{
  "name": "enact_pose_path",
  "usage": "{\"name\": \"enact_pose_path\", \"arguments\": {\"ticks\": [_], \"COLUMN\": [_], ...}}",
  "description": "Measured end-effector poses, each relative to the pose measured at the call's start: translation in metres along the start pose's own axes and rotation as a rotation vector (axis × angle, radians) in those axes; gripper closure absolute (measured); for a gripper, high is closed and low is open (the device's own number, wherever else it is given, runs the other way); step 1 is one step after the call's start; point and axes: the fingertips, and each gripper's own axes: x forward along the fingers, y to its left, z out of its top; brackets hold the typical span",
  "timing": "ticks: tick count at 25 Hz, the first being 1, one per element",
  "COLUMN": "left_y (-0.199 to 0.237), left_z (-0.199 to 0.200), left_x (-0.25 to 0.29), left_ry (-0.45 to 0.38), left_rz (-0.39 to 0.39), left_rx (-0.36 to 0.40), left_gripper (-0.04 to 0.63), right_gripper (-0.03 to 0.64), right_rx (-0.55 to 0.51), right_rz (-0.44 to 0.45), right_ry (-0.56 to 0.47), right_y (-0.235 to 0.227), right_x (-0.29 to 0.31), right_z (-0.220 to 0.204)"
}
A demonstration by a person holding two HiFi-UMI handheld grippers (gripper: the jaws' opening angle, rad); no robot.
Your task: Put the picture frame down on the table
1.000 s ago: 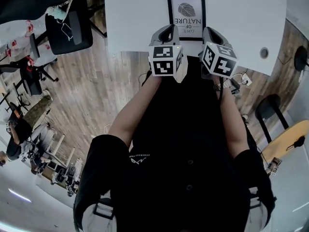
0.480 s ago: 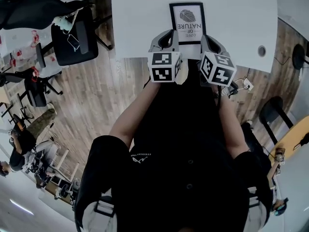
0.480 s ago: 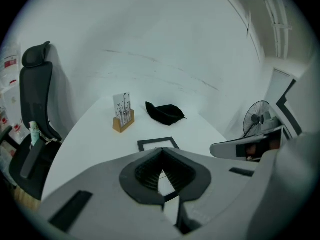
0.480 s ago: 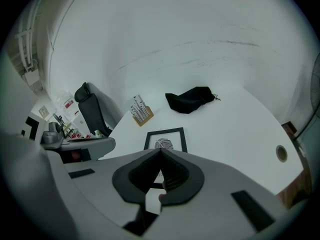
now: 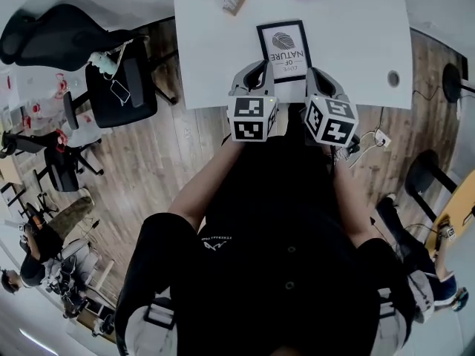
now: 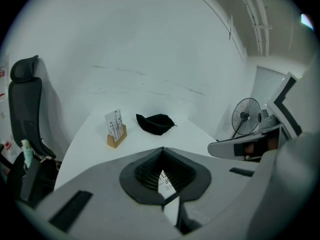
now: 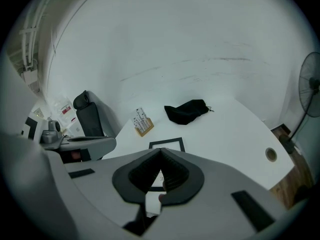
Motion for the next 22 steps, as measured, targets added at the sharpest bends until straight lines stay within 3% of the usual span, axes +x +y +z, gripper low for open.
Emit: {"name": "enact_pose_path", "arguments": {"ticks": [13,22], "left_y": [-0.021,-0.032], "left_z": [0.030,0.057], "left_x": [-0.032,-0.068], "left_ry": [-0.082,-0.194], "left_rz": [-0.141,-0.169], "left_rx": [0.107,0.207], "left_gripper": [0.588,0.588], "right_gripper": [0.617,0.618], "right_rx": [0.090,0.065], "right_rz": [-0.116,-0.157], "right_ry": [-0.142,-0.231], "right_y": [0.005,0.021], "right_x": [-0.050,-0.085], "right_z": [0.006,0.014]}}
